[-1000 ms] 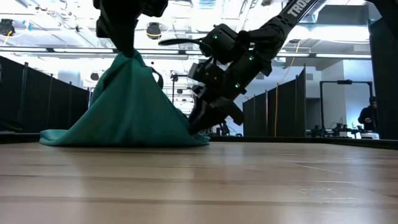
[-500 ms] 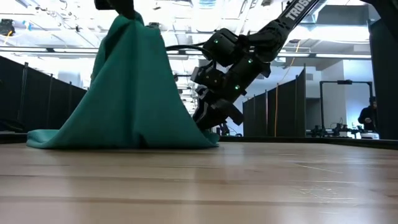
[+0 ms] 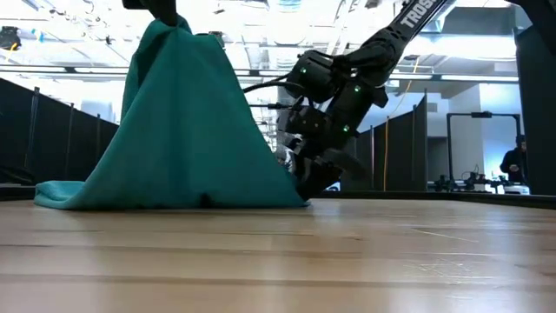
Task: Roll towel
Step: Roll the blue towel
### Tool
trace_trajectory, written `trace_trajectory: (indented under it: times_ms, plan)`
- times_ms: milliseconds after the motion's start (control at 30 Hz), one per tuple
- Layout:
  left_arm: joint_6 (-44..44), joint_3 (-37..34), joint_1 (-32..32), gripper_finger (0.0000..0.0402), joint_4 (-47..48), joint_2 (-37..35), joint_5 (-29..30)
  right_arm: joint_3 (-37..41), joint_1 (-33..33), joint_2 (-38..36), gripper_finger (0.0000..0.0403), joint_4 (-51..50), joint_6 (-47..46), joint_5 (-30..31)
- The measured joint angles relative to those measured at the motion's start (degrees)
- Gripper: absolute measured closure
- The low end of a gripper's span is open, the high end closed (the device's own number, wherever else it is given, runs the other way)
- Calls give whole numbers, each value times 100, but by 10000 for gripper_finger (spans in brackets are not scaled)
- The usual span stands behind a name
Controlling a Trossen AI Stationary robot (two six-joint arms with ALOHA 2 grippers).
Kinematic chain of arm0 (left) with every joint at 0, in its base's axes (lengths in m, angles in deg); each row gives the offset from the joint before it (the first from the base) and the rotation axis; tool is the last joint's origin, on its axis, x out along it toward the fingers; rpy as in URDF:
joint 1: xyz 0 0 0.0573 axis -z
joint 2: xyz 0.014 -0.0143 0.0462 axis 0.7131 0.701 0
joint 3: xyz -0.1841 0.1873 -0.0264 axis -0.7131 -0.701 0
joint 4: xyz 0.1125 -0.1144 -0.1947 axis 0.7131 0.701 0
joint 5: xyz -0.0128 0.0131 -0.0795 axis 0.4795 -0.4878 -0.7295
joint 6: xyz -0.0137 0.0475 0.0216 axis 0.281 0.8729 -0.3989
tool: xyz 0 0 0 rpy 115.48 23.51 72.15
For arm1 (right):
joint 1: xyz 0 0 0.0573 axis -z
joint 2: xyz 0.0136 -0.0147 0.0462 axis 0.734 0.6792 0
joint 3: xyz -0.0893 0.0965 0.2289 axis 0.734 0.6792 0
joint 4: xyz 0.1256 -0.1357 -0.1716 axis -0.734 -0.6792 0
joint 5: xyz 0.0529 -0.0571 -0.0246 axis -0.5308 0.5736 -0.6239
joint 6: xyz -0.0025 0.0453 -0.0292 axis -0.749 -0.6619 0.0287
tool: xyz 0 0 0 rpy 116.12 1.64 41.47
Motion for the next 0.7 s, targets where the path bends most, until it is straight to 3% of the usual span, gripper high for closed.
trace_trajectory:
  times_ms: [700]
  plan:
    - [-155,0,171,401,13,-17,7,-87,480,-52,292,-112,103,324]
